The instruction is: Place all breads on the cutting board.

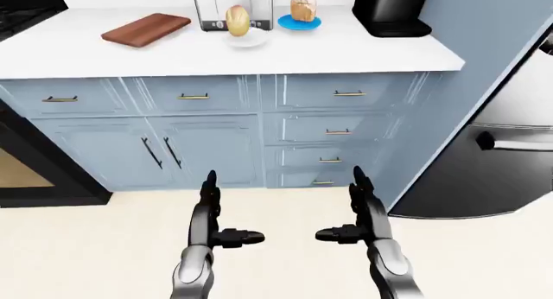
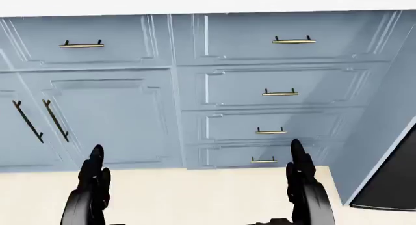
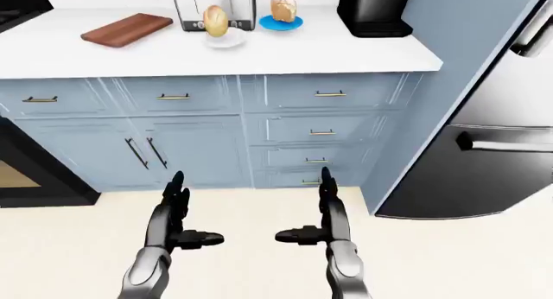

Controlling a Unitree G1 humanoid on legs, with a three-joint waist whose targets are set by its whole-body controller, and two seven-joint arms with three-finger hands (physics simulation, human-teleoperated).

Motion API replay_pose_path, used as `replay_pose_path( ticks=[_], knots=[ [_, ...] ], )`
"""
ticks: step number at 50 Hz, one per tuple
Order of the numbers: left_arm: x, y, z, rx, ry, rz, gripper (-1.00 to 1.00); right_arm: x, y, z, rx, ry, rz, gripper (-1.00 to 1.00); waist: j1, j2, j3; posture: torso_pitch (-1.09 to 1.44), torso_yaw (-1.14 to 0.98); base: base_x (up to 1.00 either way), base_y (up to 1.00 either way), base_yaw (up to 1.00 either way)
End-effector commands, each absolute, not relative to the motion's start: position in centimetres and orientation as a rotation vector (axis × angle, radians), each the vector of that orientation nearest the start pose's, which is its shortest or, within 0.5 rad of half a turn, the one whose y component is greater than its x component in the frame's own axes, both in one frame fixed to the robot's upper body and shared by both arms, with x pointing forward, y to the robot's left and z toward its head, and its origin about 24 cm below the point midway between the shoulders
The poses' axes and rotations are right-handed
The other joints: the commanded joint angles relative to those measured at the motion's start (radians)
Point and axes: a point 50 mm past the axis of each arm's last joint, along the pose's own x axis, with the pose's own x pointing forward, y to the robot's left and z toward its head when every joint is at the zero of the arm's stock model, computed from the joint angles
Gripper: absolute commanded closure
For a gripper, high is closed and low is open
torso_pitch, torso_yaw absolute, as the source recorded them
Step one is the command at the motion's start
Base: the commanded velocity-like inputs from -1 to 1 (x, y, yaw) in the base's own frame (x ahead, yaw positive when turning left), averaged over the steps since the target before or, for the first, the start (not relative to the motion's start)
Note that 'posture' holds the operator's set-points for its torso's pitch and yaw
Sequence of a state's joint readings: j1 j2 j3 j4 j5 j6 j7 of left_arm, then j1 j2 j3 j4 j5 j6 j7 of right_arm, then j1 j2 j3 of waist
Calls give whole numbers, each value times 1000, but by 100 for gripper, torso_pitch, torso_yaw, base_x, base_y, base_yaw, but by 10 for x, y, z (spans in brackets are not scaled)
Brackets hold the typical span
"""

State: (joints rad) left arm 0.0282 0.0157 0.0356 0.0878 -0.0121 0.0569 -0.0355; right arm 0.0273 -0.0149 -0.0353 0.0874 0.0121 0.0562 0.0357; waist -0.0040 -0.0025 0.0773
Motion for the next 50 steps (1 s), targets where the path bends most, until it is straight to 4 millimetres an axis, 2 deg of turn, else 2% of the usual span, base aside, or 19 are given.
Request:
replay_pose_path(
  ticks=[1,3,5,7,8,12,25,28,29,31,32,36,39,42,45,46,50],
  knots=[
    [255,158,50,-10,2,-7,-100,257,-159,41,-4,9,4,-100,-2,-8,-1,0,0,0,0,0],
    [254,158,56,-13,-5,-8,-100,257,-158,42,-4,10,7,-100,7,0,-64,0,0,0,0,0],
    [252,158,57,-12,-12,-8,-100,257,-156,43,-8,4,9,-100,5,-8,-18,0,0,0,0,0],
    [251,159,57,-12,-16,-7,-100,258,-156,45,-10,-2,8,-100,8,-8,-68,0,0,0,0,0],
    [251,159,58,-13,-18,-5,-100,258,-155,45,-11,-4,8,-100,8,-7,-74,0,0,0,0,0],
    [251,158,67,-11,-32,-7,-100,260,-155,50,-15,-11,5,-100,8,-3,-79,0,0,0,0,0],
    [257,150,127,31,-126,-35,-100,268,-153,107,-32,-80,8,-100,9,-5,-96,0,0,0,0,0],
    [260,150,139,35,-145,-37,-100,269,-153,112,-22,-66,15,-100,10,-4,-94,0,0,0,0,0],
    [260,150,140,35,-148,-37,-100,269,-153,113,-22,-68,17,-100,9,1,-114,0,0,10,0,0],
    [261,151,147,37,-157,-38,-100,268,-152,118,-22,-76,21,-100,9,4,-69,0,0,18,0,0],
    [262,151,150,37,-161,-37,-100,268,-152,120,-21,-80,21,-100,9,5,-65,0,0,18,0,0],
    [261,153,155,38,-170,-35,-100,268,-152,124,-20,-87,26,-100,8,1,-59,0,0,21,0,0],
    [262,154,155,38,-172,-34,-100,268,-151,126,-21,-91,30,-100,7,2,-46,0,0,30,0,0],
    [261,155,157,37,-176,-29,-100,267,-149,127,-22,-94,36,-100,3,20,-46,0,0,33,0,0],
    [260,156,159,36,-179,-29,-100,266,-150,127,-29,-90,36,-100,10,64,-41,0,0,33,0,0],
    [259,156,159,36,-181,-30,-100,266,-150,128,-29,-92,37,-100,8,48,-46,0,0,33,0,0],
    [259,156,164,38,-188,-32,-100,265,-149,133,-32,-98,42,-100,15,58,-55,0,0,33,-4,0]
  ],
)
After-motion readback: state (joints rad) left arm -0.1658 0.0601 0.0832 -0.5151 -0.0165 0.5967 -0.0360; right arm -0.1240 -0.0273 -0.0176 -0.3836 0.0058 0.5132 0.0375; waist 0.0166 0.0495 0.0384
